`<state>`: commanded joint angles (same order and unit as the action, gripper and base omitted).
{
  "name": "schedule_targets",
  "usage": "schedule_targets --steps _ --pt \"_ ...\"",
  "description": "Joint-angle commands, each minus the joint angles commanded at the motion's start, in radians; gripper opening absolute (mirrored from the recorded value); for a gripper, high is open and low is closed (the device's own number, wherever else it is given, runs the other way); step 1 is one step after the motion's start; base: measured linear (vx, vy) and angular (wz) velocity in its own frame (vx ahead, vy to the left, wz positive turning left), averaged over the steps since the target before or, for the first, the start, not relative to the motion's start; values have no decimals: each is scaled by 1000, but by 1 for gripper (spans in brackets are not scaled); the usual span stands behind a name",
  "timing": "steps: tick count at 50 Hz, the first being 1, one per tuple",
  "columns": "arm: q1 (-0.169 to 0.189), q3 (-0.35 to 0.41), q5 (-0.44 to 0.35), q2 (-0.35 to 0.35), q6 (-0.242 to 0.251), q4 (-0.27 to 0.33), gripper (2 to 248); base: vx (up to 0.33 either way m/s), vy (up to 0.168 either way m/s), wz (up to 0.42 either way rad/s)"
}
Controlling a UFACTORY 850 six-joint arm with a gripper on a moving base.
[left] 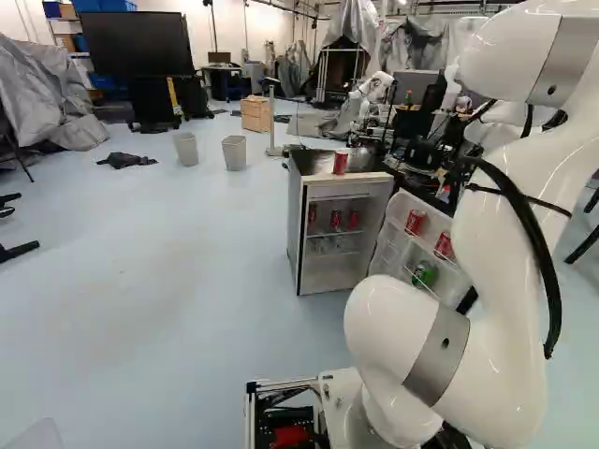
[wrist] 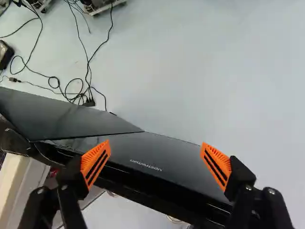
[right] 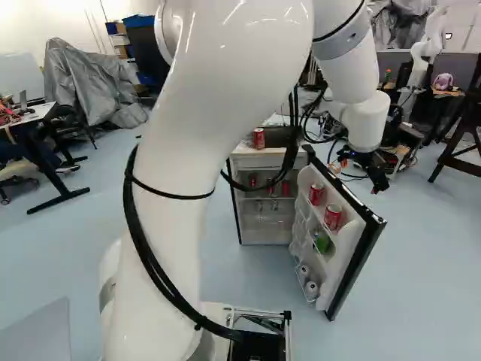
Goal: Grab a drink from the fridge
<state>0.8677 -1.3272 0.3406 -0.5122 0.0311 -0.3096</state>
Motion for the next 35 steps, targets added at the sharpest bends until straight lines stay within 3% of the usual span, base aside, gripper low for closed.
schedule_targets --steps 20,35 --pt "33 -75 143 -54 0 0 247 0 0 0" --pt "38 -88 219 -69 0 0 247 0 0 0"
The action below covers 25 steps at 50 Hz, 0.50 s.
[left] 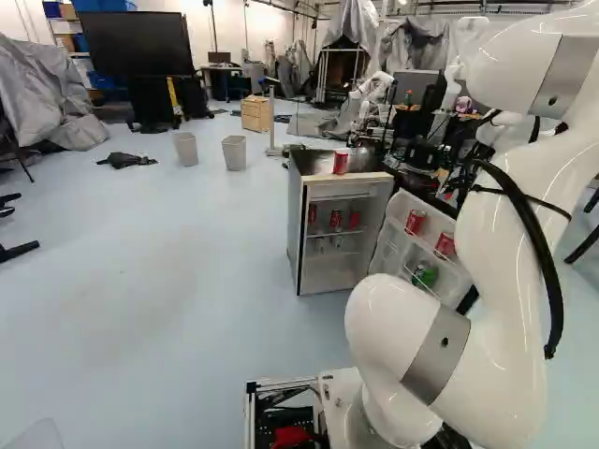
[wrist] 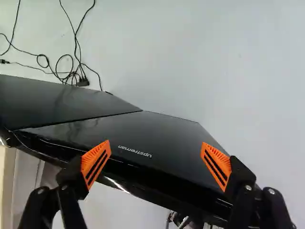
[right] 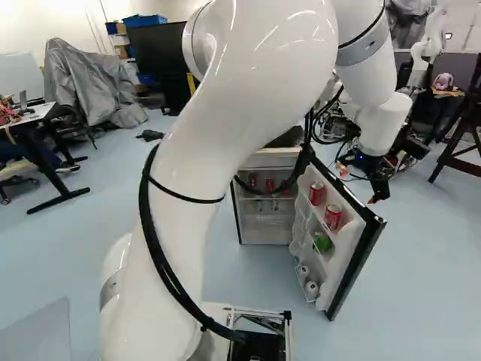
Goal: Grab a drink from the fridge
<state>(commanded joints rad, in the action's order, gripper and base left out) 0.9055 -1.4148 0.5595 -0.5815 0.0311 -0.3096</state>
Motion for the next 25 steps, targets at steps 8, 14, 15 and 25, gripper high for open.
schedule_targets --steps 8,14,15,25 --pt "0 -2 5 -5 0 0 247 0 0 0" --pt "0 -2 5 -6 0 0 247 0 0 0" --pt "0 -2 5 -6 0 0 247 0 0 0" --pt "-3 14 5 5 0 0 247 0 0 0"
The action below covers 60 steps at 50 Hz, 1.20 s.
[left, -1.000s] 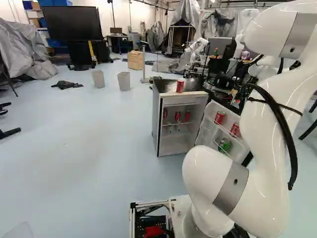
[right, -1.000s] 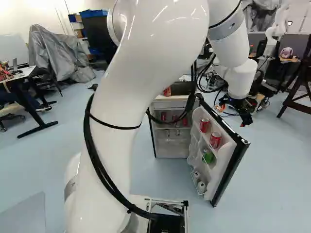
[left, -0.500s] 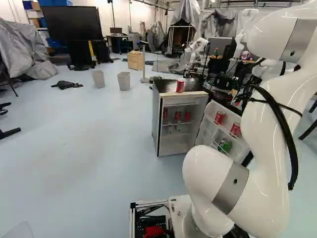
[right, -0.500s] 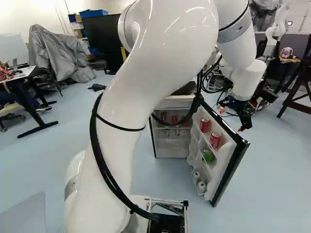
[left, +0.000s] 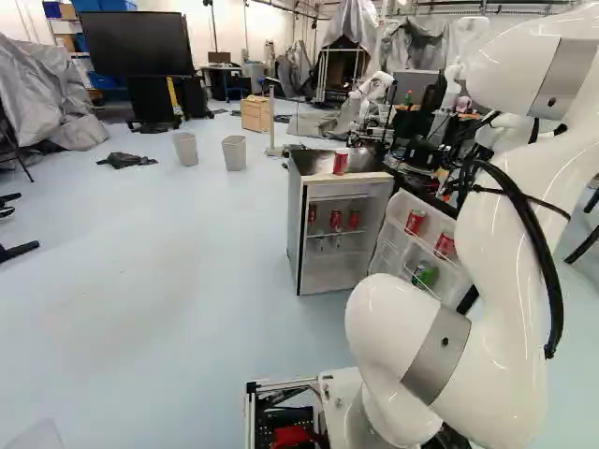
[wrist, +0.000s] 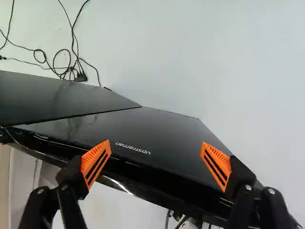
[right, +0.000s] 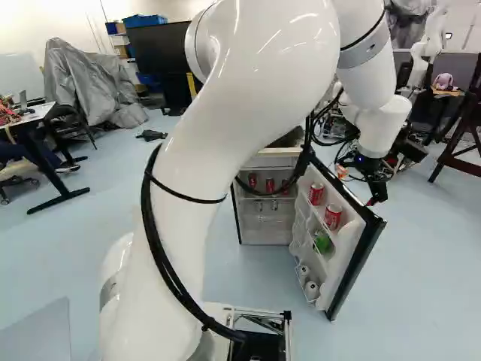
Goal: Grab a drink from the fridge
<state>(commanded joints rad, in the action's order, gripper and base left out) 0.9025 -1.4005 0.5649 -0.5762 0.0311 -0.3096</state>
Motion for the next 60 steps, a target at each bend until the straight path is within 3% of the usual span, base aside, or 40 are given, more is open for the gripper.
schedule_targets --steps 60 --pt "-35 165 0 116 0 0 247 0 0 0"
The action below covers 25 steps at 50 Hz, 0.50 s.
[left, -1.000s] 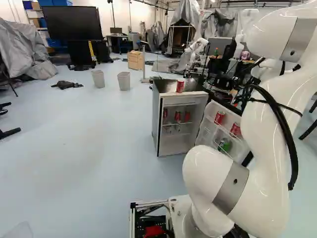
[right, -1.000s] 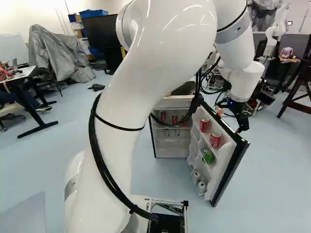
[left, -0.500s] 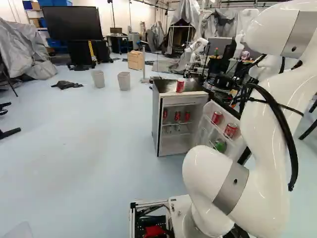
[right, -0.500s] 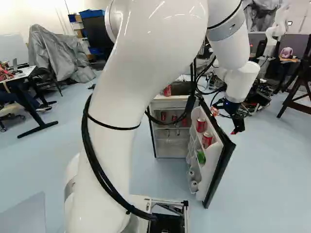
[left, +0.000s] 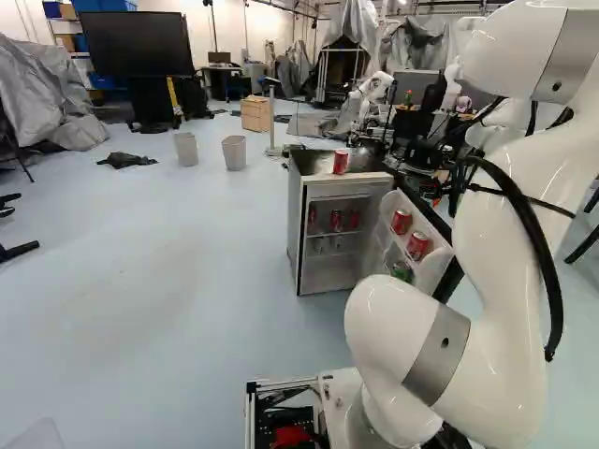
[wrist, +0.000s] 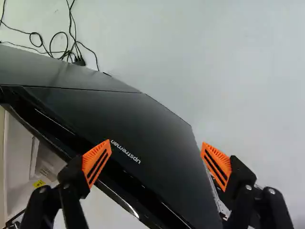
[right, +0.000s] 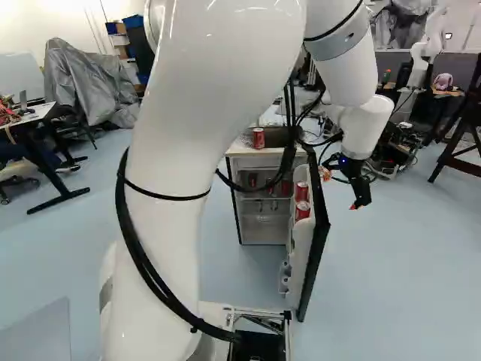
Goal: Grab a drink from the fridge
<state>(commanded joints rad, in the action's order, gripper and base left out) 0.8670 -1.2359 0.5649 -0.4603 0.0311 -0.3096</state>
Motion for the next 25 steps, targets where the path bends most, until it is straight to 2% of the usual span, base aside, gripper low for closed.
schedule_targets --steps 25 --pt "-29 49 0 35 0 0 247 0 0 0"
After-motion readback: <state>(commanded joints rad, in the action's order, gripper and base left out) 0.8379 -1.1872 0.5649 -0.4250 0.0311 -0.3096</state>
